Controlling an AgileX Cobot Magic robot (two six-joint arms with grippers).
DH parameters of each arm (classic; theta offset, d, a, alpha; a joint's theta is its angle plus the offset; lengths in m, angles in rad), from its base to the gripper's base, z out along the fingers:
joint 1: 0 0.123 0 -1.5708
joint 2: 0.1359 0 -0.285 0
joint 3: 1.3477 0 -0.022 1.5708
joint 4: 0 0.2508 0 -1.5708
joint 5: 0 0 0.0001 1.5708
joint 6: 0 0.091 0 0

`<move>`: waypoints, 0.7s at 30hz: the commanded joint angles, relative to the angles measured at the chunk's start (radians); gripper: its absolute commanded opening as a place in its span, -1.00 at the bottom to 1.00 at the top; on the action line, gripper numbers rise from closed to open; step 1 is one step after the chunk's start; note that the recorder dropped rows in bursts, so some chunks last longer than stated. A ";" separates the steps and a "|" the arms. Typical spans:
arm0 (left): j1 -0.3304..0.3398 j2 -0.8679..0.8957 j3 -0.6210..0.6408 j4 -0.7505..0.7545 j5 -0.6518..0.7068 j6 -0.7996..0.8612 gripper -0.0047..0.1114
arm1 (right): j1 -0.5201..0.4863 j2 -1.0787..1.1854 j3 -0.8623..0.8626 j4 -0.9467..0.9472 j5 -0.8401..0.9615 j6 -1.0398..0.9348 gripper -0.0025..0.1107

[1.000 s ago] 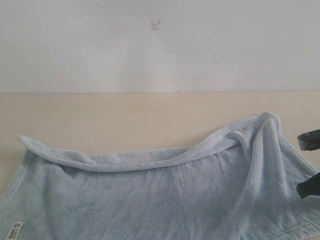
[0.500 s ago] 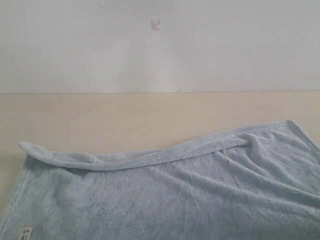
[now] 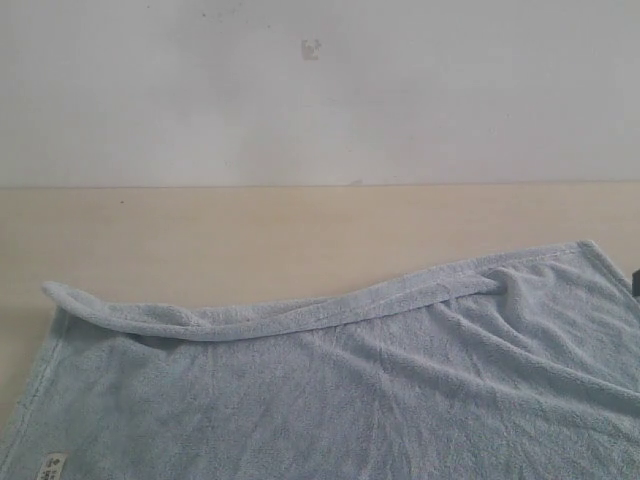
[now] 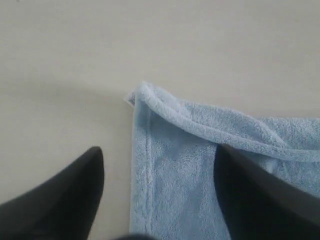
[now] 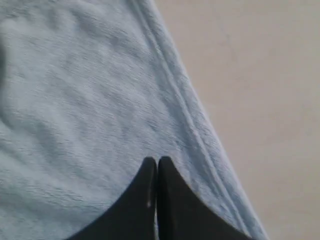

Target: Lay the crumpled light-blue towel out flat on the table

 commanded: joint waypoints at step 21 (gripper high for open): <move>-0.011 0.620 -0.234 -0.458 0.010 0.581 -0.85 | 0.264 -0.147 0.002 0.027 -0.047 -0.063 -0.96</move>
